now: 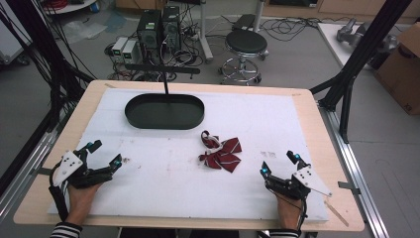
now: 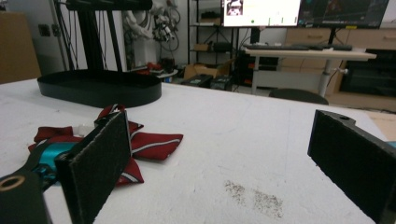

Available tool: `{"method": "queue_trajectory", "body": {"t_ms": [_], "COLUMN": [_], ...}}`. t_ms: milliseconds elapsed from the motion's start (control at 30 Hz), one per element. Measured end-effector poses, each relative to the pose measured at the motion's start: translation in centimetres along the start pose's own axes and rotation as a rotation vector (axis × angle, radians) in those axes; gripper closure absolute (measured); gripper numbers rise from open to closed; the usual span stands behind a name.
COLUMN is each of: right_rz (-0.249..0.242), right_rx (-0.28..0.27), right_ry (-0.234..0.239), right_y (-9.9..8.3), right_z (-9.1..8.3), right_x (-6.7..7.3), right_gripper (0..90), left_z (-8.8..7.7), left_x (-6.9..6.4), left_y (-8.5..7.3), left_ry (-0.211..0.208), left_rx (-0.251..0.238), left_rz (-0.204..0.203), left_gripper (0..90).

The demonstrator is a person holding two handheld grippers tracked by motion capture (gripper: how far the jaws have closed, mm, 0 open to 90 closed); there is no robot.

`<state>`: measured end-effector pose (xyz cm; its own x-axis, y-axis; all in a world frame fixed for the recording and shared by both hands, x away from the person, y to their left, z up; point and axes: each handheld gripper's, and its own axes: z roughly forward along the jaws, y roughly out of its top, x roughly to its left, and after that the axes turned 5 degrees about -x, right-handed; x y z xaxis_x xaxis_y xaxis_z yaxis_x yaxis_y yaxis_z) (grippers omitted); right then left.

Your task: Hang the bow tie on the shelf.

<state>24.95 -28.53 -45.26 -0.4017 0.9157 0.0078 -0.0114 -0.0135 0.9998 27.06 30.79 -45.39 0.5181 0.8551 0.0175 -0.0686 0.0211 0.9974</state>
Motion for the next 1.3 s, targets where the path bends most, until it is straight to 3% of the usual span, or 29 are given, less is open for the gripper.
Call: {"method": "queue_trajectory", "body": {"t_ms": [33, 167, 300, 367, 433, 633, 667, 800, 967, 1033, 1133, 1300], "right_rz": [0.005, 0.001, -0.015, -0.019, -0.052, -0.1, -0.133, -0.155, -0.157, -0.179, -0.215, -0.192], "right_rx": [0.031, 0.052, 0.12, 0.136, 0.17, 0.243, 0.288, 0.34, 0.407, 0.454, 0.501, 0.574], "right_ry": [0.015, 0.036, 0.098, 0.103, 0.142, 0.179, 0.175, 0.213, 0.209, 0.225, 0.242, 0.246], "right_y": [0.3, 1.3, 4.3, 4.9, 6.8, 8.8, 9.3, 9.9, 9.9, 9.6, 9.1, 8.5], "right_z": [0.3, 0.7, 2.5, 3.0, 4.5, 6.9, 8.0, 10.1, 12.1, 13.4, 14.4, 16.1], "right_x": [0.0, 0.5, 1.7, 2.1, 3.0, 4.1, 4.7, 5.7, 6.5, 7.1, 7.7, 8.2], "right_gripper": [5.1, 5.1, 5.1, 5.1, 5.1, 5.2, 5.2, 5.3, 5.4, 14.7, 16.9, 19.4], "left_z": [0.0, 0.0, 0.0, 0.0, 0.0, 0.0, 0.0, 0.0, 0.0, 0.0, 0.0, 0.0], "left_x": [0.0, 0.0, 0.0, 0.0, 0.0, 0.0, 0.0, 0.0, 0.0, 0.0, 0.0, 0.0], "left_y": [0.0, 0.0, 0.0, 0.0, 0.0, 0.0, 0.0, 0.0, 0.0, 0.0, 0.0, 0.0], "left_ry": [0.001, 0.004, 0.005, 0.007, 0.007, 0.008, 0.008, 0.008, 0.007, 0.007, 0.007, 0.006], "left_rx": [-0.001, -0.003, -0.006, -0.007, -0.007, -0.005, -0.004, -0.005, -0.006, -0.007, -0.008, -0.007], "left_rz": [0.0, -0.002, 0.001, 0.0, 0.0, 0.003, 0.003, 0.002, 0.002, 0.0, -0.001, -0.001], "left_gripper": [10.6, 10.6, 10.6, 10.6, 10.6, 10.6, 10.6, 10.6, 10.6, 10.6, 10.6, 10.6]}}
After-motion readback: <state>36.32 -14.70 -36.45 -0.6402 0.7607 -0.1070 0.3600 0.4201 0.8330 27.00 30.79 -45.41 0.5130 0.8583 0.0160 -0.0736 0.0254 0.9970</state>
